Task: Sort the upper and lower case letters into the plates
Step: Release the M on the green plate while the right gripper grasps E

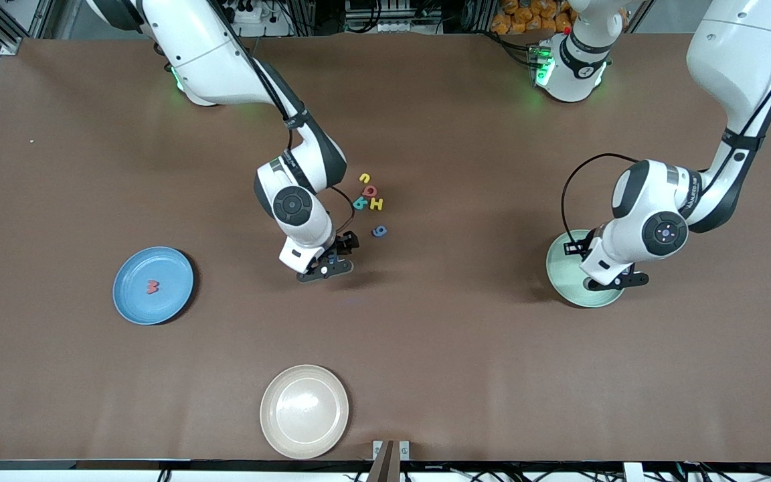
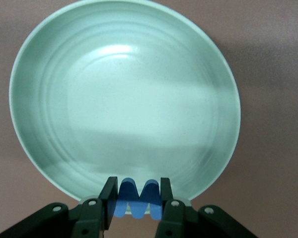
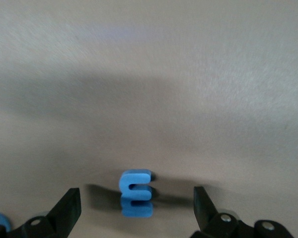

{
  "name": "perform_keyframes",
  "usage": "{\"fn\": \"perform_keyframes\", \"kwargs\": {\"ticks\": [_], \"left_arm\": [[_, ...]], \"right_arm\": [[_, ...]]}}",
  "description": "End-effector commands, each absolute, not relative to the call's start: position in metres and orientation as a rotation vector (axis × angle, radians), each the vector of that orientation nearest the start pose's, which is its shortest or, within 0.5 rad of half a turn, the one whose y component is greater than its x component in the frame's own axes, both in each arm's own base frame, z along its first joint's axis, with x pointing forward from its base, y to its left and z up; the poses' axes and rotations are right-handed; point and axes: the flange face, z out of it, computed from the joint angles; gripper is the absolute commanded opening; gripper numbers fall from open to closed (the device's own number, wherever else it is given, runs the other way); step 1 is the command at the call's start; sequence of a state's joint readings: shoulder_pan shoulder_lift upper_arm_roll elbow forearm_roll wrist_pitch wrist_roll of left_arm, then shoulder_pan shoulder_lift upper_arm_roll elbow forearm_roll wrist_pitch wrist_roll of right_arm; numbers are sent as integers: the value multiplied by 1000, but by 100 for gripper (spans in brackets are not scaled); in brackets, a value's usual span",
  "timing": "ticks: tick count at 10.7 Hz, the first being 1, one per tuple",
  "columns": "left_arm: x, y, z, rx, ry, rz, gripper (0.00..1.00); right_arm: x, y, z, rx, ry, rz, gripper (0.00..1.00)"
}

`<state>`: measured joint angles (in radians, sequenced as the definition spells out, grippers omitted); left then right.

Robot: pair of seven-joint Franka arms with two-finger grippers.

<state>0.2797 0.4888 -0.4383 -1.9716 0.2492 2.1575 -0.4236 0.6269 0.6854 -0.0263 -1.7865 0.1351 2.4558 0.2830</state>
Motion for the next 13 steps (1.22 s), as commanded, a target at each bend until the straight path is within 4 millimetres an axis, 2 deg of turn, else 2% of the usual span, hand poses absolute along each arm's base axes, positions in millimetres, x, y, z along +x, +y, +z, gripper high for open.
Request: {"fn": "perform_keyframes", "kwargs": {"ticks": [1, 2, 3, 4, 5, 6, 7, 10, 12, 13], "left_arm": [[590, -75, 224, -3066, -148, 342, 59], [590, -74, 225, -3065, -151, 340, 100], [590, -76, 228, -3066, -153, 333, 100], [590, -78, 230, -3061, -156, 329, 100], [591, -84, 234, -3060, -150, 322, 100], [593, -88, 243, -3058, -143, 308, 100], [592, -89, 251, -3049, -144, 308, 100], [594, -120, 279, -3008, -143, 322, 100], [593, -143, 292, -2973, -169, 345, 100], [590, -153, 297, -2966, -180, 339, 100]], "right_arm": [[532, 369, 164, -3069, -290, 68, 100], [531, 370, 164, -3070, -286, 70, 100], [531, 371, 165, -3070, -290, 68, 98], [531, 372, 167, -3070, -297, 64, 51], [531, 372, 168, -3070, -299, 61, 15], [531, 372, 169, -3071, -305, 60, 2], [532, 373, 172, -3068, -318, 56, 0], [540, 370, 192, -3056, -312, 15, 0], [566, 345, 226, -3052, -303, -75, 0], [579, 321, 241, -3070, -325, -73, 0]]}}
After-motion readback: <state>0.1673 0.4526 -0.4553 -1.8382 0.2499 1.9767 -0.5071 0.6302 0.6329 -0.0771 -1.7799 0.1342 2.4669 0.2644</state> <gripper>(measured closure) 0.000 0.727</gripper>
